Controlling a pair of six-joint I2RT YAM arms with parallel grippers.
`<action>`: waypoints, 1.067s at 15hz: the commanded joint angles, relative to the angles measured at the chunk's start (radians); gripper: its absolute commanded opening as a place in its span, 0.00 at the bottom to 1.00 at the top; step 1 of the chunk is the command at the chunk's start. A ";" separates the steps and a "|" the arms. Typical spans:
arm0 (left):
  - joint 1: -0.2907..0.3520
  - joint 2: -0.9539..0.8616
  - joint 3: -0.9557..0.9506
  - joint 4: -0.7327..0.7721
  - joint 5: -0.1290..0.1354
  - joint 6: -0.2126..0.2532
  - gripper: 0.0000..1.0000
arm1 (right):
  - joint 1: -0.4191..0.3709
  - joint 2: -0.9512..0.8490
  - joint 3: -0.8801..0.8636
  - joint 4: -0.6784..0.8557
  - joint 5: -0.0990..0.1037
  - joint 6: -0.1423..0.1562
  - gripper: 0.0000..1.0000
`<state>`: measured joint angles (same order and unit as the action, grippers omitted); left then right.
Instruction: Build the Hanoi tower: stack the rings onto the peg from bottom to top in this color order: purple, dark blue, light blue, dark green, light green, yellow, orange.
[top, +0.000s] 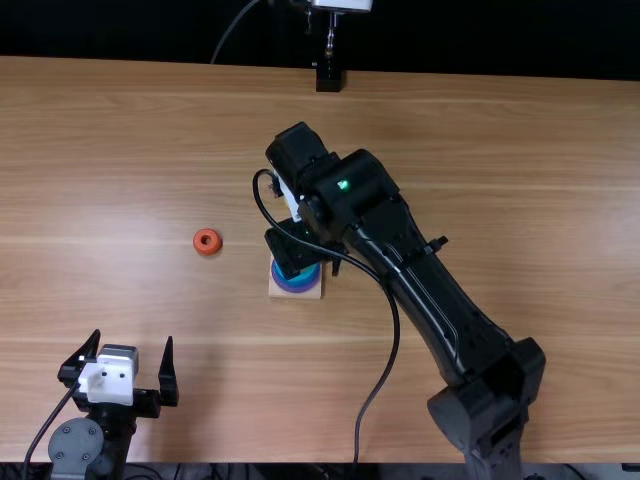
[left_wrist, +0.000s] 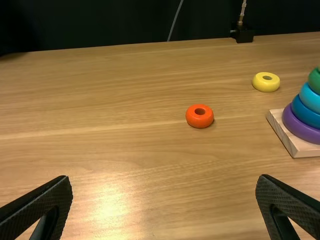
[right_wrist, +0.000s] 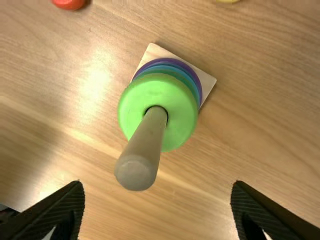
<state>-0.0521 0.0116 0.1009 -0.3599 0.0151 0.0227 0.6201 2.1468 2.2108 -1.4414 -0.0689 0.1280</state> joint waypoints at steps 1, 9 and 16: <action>0.008 -0.012 -0.101 -0.086 0.016 0.009 1.00 | 0.000 0.001 0.012 0.005 0.003 0.005 1.00; 0.008 -0.012 -0.101 -0.087 0.016 0.009 1.00 | -0.008 -0.119 0.038 0.301 0.076 0.005 1.00; 0.008 -0.012 -0.101 -0.086 0.016 0.009 1.00 | -0.089 0.047 0.064 0.481 0.142 0.005 1.00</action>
<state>-0.0521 0.0120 0.1009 -0.3599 0.0151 0.0223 0.5541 2.1593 2.2585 -0.9577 0.0467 0.1295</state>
